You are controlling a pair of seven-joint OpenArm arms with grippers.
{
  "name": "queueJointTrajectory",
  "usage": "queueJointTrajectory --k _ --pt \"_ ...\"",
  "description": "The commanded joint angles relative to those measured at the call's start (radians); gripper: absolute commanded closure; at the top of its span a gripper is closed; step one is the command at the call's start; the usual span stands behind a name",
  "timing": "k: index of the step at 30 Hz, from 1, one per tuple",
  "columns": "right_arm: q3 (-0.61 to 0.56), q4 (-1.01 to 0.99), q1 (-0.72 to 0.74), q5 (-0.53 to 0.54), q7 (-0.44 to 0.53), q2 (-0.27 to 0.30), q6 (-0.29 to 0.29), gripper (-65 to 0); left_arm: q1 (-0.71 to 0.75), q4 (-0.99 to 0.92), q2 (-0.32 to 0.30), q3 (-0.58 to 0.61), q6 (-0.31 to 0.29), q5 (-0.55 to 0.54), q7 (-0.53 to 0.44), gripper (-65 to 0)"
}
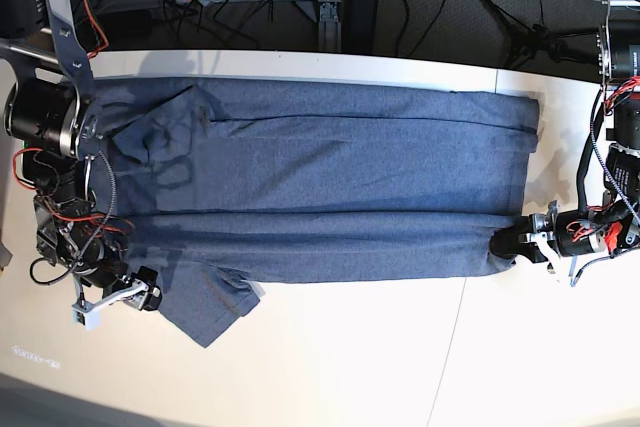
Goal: Fold the T-shirt properly
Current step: 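Release the right gripper and grasp the strip end near the sleeve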
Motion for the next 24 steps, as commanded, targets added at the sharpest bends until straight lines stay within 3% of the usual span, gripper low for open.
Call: queueJointTrajectory --k 1,7,21,22,24 --pt "0.001 0.008 0.026 -0.026 -0.02 -0.005 0.029 -44.1 -0.028 0.014 -0.019 -0.005 -0.001 -0.022 -0.011 0.0" --pt "-0.09 0.008 0.029 -0.063 -0.02 -0.035 0.028 -44.1 -0.028 0.014 -0.019 -0.005 -0.001 -0.024 -0.011 0.0" --pt "-0.359 0.008 0.028 -0.067 -0.021 -0.046 0.055 -44.0 -0.028 0.014 -0.019 -0.005 -0.001 -0.025 -0.011 0.0" --pt "-0.366 0.008 0.028 -0.067 -0.021 -0.047 0.055 -43.3 -0.028 0.014 -0.019 -0.005 -0.001 -0.025 -0.011 0.0" --pt "-0.369 0.008 0.028 -0.067 -0.02 -0.046 0.054 -35.3 -0.028 0.014 -0.019 -0.005 -0.001 -0.025 -0.011 0.0"
